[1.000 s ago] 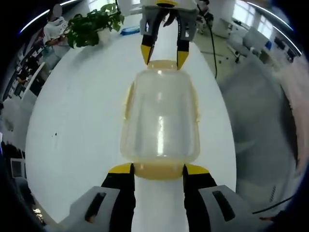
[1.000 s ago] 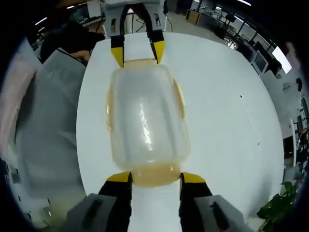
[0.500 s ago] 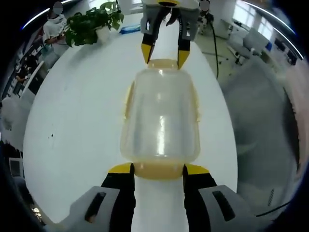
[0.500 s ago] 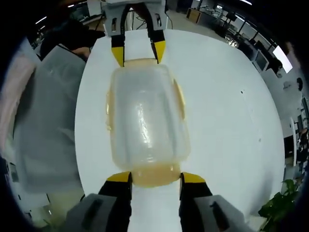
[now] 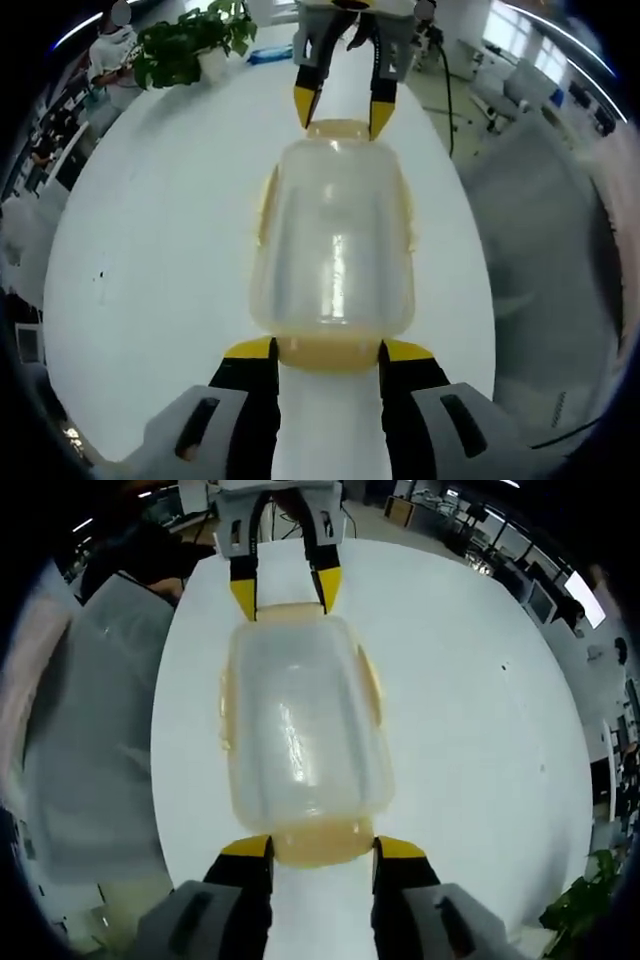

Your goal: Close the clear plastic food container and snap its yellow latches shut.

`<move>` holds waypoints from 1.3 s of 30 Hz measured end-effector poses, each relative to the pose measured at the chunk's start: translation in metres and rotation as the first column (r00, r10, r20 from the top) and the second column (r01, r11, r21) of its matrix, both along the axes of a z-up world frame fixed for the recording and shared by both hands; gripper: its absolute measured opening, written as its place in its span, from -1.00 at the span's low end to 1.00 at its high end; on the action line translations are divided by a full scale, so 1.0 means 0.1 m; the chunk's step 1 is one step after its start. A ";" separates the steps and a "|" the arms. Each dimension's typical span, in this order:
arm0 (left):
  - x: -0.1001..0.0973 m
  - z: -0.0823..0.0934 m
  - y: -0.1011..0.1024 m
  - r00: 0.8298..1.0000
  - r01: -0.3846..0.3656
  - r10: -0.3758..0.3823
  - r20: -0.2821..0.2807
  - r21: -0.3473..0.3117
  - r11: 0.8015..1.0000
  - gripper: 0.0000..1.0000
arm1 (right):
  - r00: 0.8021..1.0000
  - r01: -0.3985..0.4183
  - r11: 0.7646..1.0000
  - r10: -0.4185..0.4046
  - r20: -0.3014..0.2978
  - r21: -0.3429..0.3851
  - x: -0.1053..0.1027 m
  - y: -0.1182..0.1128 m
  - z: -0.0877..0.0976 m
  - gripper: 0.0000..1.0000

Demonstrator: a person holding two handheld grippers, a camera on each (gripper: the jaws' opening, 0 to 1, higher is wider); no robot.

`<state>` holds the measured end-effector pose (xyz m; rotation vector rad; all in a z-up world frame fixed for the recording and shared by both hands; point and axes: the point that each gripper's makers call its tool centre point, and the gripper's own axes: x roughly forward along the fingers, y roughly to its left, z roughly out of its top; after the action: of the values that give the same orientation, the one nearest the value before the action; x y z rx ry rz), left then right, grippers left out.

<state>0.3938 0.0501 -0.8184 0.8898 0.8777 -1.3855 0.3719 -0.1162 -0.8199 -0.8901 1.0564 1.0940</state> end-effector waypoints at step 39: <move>0.03 0.05 -0.02 0.842 -0.523 0.468 -0.270 -0.190 0.831 -0.20 | 0.875 0.485 0.827 -0.456 -0.165 0.284 -0.03 0.11 0.13 -0.27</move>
<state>0.3969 0.0478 -0.8134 0.2763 0.9805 -1.1042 0.3685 -0.1056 -0.8065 -0.2918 1.0623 0.8520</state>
